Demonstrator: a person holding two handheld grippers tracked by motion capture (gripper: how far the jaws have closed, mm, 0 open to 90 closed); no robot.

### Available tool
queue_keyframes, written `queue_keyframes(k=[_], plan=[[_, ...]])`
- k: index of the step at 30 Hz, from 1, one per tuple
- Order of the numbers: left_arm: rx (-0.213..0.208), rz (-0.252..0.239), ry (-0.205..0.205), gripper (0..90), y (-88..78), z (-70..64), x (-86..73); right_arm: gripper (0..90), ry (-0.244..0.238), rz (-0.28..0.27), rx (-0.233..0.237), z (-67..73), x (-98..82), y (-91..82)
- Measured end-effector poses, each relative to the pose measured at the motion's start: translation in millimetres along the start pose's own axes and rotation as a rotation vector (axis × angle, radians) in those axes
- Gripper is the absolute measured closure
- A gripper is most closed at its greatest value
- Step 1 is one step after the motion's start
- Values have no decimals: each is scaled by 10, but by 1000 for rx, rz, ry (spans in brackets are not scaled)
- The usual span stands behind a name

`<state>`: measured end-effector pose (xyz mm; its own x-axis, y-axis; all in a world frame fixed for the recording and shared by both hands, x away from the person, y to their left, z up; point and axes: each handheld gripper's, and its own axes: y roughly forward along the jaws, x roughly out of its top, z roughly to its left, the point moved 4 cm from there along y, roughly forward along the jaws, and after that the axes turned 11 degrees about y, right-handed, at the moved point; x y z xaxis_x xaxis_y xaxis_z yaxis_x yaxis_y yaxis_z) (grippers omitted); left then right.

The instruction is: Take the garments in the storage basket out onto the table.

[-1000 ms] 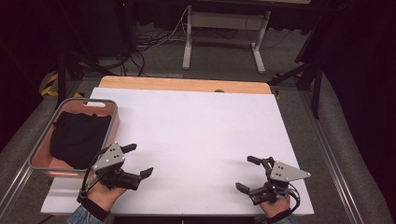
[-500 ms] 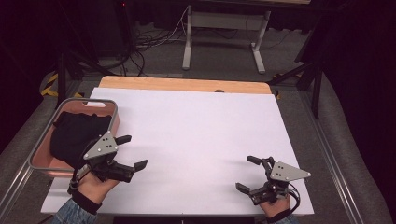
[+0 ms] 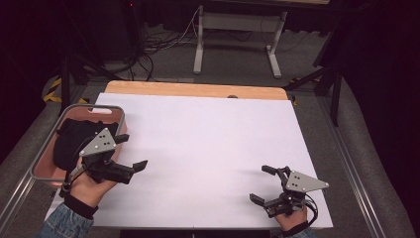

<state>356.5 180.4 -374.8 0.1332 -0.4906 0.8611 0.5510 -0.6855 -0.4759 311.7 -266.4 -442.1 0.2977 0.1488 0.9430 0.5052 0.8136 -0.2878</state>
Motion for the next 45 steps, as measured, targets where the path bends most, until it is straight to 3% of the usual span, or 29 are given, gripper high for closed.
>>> queue_keyframes(k=[5, 9, 12, 21, 29, 37, 40, 45], plan=[[16, 29, 8, 19, -46, 79, 26, 14, 1, 9, -8, -9, -6, 9], [46, 80, 40, 17, -62, 160, 29, 16, 3, 6, -13, -14, -3, 6], [47, 115, 40, 27, -80, 212, 33, 17, 4, 9, -13, -16, -6, 13], [72, 146, -22, 28, -136, 446, 14, 19, 5, 8, -14, -15, -4, 8], [117, 211, -5, 35, -153, 626, -80, 19, 4, 8, -11, -13, -6, 12], [170, 237, -25, 41, -175, 805, -169, 21, 7, 11, -10, -17, -9, 18], [188, 276, -45, 43, -176, 899, -248, 22, 10, 13, -10, -18, -13, 21], [209, 290, -76, 47, -190, 980, -316, 22, 12, 13, -9, -20, -15, 24]])
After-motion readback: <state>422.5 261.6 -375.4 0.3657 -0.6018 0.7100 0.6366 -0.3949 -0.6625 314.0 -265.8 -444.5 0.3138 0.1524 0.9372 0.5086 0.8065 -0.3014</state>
